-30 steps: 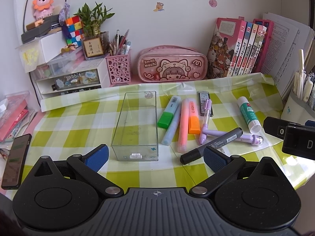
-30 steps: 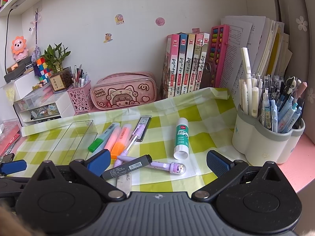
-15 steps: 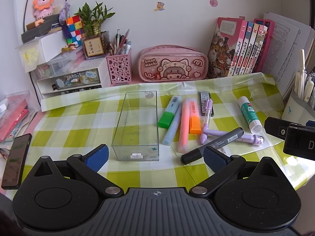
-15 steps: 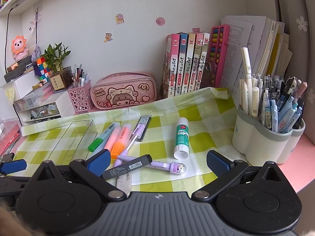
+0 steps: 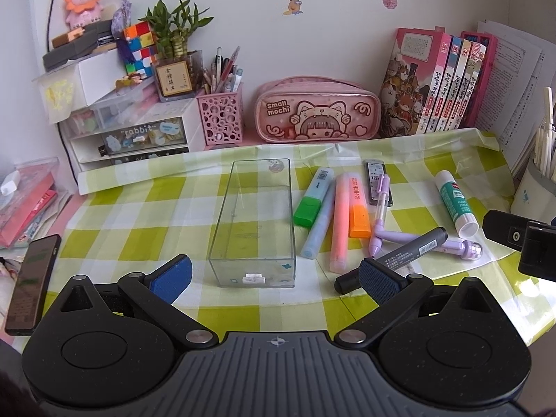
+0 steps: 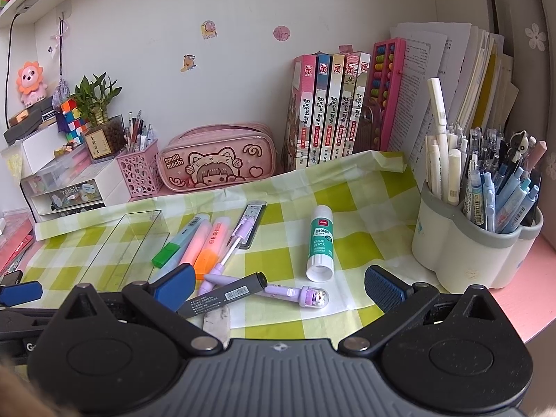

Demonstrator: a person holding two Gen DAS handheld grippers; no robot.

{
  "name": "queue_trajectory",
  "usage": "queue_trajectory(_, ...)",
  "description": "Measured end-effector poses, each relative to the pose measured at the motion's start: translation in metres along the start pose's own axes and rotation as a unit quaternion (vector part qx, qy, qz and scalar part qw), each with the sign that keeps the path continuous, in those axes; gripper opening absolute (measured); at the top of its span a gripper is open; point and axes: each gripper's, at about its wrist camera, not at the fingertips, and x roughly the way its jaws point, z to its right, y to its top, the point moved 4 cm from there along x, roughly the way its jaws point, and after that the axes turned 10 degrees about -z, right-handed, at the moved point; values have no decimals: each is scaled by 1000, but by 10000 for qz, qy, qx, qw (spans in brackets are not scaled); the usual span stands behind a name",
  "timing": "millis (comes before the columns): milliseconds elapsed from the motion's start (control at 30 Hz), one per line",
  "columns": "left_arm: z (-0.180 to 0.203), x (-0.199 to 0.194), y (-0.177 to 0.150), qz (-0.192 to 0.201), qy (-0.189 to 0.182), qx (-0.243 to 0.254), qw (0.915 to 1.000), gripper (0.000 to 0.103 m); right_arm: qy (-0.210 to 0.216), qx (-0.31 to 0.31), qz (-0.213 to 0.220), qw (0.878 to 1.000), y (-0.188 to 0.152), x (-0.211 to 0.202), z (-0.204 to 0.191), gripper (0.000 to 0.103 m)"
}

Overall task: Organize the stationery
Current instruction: 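Grasp the clear plastic box with the left tool while the right tool approaches the black marker, then close the right tool on the black marker and lift it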

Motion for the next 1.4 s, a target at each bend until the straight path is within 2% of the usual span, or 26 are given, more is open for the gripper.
queue_trajectory(100, -5, 9, 1, 48, 95, 35, 9999, 98, -69, -72, 96, 9999, -1, 8, 4, 103)
queue_trajectory(233, -8, 25, 0, 25, 4, 150, 9999, 98, -321, -299, 279, 9986, -4, 20, 12, 103)
queue_trajectory(367, -16, 40, 0, 150, -313, 156, 9993, 98, -170, -133, 100, 9997, -6, 42, 25, 103)
queue_trajectory(467, -18, 48, 2, 415, -271, 307, 9983, 98, -47, -12, -15, 10000, -5, 58, 33, 103)
queue_trajectory(567, -20, 58, 5, 443, -212, 465, 9977, 98, -38, 176, -132, 9998, -2, 69, 39, 103)
queue_trajectory(833, -30, 84, 8, 386, -631, 125, 9972, 94, 835, 201, -261, 9960, 4, 70, 23, 103)
queue_trajectory(967, -28, 93, 7, 388, -666, 145, 9969, 81, 1414, 418, -554, 9875, -1, 77, 15, 103)
queue_trajectory(1033, -29, 95, 7, 463, -669, 84, 9966, 79, 1660, 640, -773, 9810, -3, 86, 13, 100)
queue_trajectory(1133, -28, 96, 7, 538, -575, 97, 9968, 76, 1868, 909, -1014, 9729, -5, 101, 12, 85)
queue_trajectory(1200, -28, 96, 6, 596, -523, 120, 9968, 75, 1999, 1100, -1133, 9670, -5, 111, 13, 68)
queue_trajectory(1233, -28, 96, 6, 614, -497, 127, 9968, 74, 2069, 1203, -1109, 9646, -3, 114, 14, 64)
queue_trajectory(1300, -27, 95, 5, 660, -436, 165, 9967, 73, 2206, 1346, -1226, 9582, -1, 122, 15, 43)
queue_trajectory(1400, -27, 94, 4, 651, -435, 163, 9968, 73, 2394, 1477, -1280, 9510, 4, 131, 18, 38)
